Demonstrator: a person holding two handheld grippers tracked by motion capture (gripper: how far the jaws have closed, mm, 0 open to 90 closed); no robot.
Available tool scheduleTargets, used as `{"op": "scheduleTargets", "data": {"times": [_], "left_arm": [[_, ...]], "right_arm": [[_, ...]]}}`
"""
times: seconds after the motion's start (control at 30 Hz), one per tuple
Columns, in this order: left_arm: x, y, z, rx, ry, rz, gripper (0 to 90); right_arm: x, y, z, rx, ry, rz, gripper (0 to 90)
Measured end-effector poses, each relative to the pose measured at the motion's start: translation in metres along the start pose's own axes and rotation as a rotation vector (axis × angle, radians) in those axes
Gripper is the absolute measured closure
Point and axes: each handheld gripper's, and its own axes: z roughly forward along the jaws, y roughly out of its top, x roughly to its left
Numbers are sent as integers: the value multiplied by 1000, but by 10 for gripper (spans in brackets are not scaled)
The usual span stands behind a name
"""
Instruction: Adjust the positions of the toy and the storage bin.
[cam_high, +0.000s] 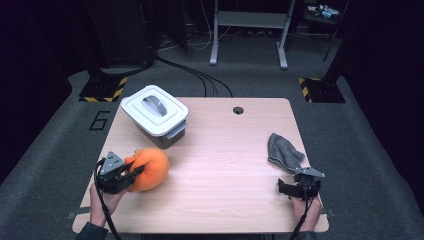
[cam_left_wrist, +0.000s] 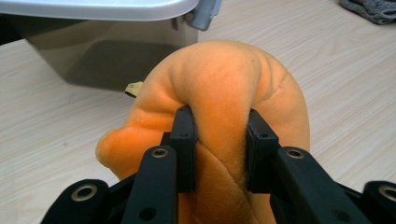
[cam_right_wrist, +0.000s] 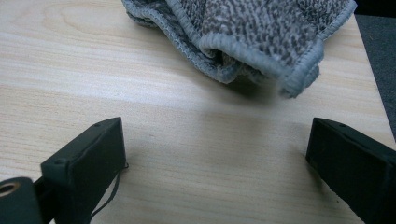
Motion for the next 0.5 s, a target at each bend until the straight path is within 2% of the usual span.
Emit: {"op": "scheduleTargets", "data": {"times": [0.1,0.3,0.43,0.5], "left_arm": [[6,-5,-5,-6,20,-21,700],[21,-13,-13,15,48,-57,699],[30,-18,-17,15,63,-80,700],[35,-20,-20,33,58,-90,700]], "right_arm": [[0,0,0,0,0,0,38],[0,0,0,1,1,0,38],[0,0,0,2,1,0,37],[0,0,0,2,1,0,37]]}}
